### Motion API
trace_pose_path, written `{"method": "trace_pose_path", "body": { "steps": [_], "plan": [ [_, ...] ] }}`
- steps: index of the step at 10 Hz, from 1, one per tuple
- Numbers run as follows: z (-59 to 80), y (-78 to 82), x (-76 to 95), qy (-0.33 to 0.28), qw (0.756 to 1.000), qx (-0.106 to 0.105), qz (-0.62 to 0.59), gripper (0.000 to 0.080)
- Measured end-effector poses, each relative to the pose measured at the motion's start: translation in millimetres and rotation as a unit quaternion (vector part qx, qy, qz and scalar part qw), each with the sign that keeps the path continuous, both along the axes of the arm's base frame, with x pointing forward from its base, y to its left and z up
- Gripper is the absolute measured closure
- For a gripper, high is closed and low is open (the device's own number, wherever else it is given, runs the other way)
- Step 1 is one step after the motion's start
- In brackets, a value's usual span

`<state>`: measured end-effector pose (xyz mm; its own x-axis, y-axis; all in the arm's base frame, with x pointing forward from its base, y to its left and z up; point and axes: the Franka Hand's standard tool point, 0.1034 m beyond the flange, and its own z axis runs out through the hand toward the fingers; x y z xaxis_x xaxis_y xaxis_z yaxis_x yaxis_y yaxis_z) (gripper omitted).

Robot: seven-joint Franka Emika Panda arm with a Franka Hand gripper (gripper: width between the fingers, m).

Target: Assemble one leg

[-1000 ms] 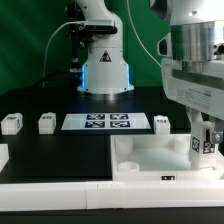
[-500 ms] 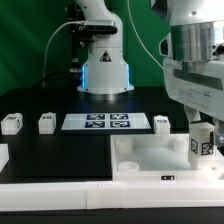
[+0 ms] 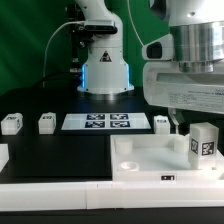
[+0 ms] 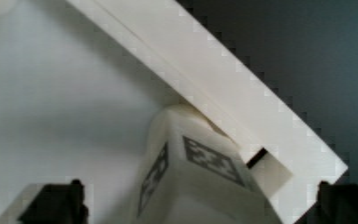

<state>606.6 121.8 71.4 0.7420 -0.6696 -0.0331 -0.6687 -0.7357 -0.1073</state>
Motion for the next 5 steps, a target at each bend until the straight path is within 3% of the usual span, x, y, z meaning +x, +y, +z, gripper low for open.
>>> {"method": "trace_pose_path", "body": {
  "steps": [5],
  "plan": [
    [-0.2,-2.0,-0.1,-0.023,0.964,-0.021,0.263,0.0151]
  ]
}}
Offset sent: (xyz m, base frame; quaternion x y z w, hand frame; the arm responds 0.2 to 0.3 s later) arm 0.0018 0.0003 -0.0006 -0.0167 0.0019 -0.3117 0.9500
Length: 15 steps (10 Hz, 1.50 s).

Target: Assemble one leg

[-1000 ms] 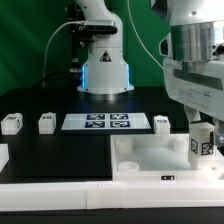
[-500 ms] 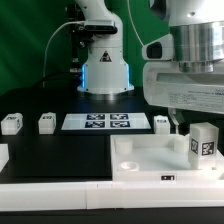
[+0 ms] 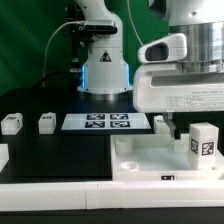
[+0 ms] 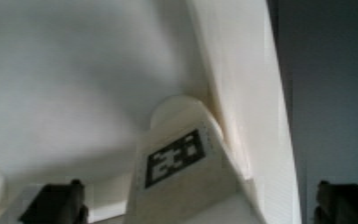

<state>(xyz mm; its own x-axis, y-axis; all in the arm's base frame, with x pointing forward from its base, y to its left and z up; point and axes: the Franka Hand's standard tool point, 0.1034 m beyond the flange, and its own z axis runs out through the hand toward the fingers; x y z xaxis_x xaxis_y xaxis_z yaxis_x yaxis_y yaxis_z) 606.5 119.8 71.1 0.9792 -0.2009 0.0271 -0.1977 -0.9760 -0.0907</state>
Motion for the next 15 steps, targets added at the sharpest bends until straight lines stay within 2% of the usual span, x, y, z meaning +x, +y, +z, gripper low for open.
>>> {"method": "trace_pose_path", "body": {
  "steps": [3,6,7,8,9,12,15],
  "plan": [
    [-0.1,-4.8,0.7,-0.014,0.984,-0.018,0.176,0.0151],
    [-0.1,-6.5,1.1,-0.016,0.979,-0.019,0.202,0.0187],
    [-0.1,-6.5,1.1,-0.016,0.979,-0.019,0.202,0.0380],
    [-0.1,-6.5,1.1,-0.016,0.979,-0.019,0.202,0.0380],
    [-0.1,-6.6,1.1,-0.016,0.979,-0.019,0.202,0.0509],
    [-0.1,-6.6,1.1,-0.015,0.980,-0.018,0.195,0.0509],
    [-0.1,-3.8,0.9,-0.004,1.000,-0.007,0.030,0.0509]
  ]
}}
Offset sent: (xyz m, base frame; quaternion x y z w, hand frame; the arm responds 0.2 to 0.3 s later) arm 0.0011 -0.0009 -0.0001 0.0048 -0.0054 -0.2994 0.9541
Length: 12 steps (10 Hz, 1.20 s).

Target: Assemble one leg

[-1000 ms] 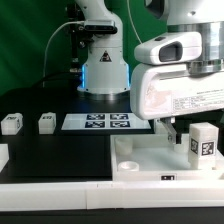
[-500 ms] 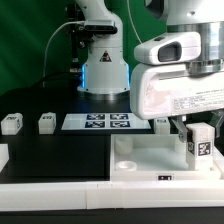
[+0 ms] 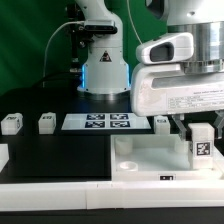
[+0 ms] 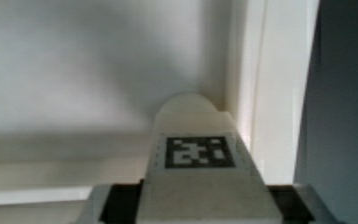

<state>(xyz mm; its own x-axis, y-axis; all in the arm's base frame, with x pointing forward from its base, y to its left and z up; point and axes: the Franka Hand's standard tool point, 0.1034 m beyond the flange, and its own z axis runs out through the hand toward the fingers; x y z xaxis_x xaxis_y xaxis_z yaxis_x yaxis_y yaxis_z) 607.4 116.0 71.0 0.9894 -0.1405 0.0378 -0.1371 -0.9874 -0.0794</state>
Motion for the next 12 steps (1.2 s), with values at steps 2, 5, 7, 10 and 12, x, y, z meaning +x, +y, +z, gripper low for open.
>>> {"method": "trace_pose_path", "body": {
  "steps": [2,5,7,10,12],
  "plan": [
    [0.1,2.7,-0.3,0.004,0.992,0.005,-0.129,0.0508],
    [0.4,4.6,-0.5,0.015,0.955,0.013,-0.297,0.0508],
    [0.6,6.2,-0.7,0.021,0.921,0.016,-0.388,0.0508],
    [1.2,10.6,-2.4,0.033,0.827,0.019,-0.560,0.0507],
    [0.1,9.7,-2.8,0.041,0.782,0.027,-0.622,0.0507]
  ]
}}
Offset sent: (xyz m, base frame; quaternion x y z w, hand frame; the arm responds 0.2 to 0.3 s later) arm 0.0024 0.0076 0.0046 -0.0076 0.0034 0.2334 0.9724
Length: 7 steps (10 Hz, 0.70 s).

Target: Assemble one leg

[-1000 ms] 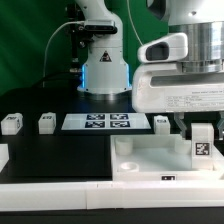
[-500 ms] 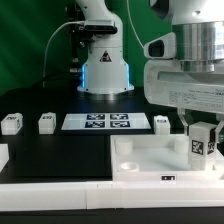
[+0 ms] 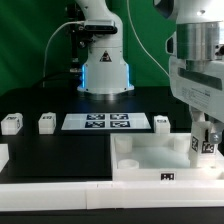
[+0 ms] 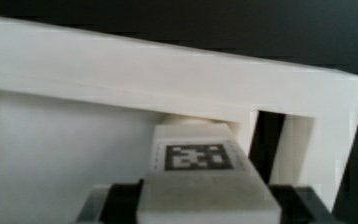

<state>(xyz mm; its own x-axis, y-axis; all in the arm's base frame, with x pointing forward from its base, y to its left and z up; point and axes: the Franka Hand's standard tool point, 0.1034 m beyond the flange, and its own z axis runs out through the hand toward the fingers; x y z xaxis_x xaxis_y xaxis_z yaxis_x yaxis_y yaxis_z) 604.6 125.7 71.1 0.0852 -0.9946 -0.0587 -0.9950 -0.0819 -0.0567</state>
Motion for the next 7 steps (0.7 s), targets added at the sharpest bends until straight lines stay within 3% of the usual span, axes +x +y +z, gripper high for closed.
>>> {"method": "trace_pose_path", "body": {
  "steps": [1,2,3,4,5,7],
  "plan": [
    [-0.5,-0.2,-0.6,0.004,0.999,0.005,-0.050,0.0506],
    [-0.5,1.3,-0.9,0.004,0.998,0.006,-0.055,0.0439],
    [-0.5,1.4,-1.0,0.003,1.000,0.005,-0.030,0.0241],
    [-0.5,1.6,-1.0,0.002,1.000,0.004,-0.012,0.0241],
    [-0.5,2.0,-1.1,0.001,1.000,0.004,-0.005,0.0173],
    [-0.5,1.1,-0.9,-0.007,0.993,-0.004,0.116,0.0153]
  ]
}}
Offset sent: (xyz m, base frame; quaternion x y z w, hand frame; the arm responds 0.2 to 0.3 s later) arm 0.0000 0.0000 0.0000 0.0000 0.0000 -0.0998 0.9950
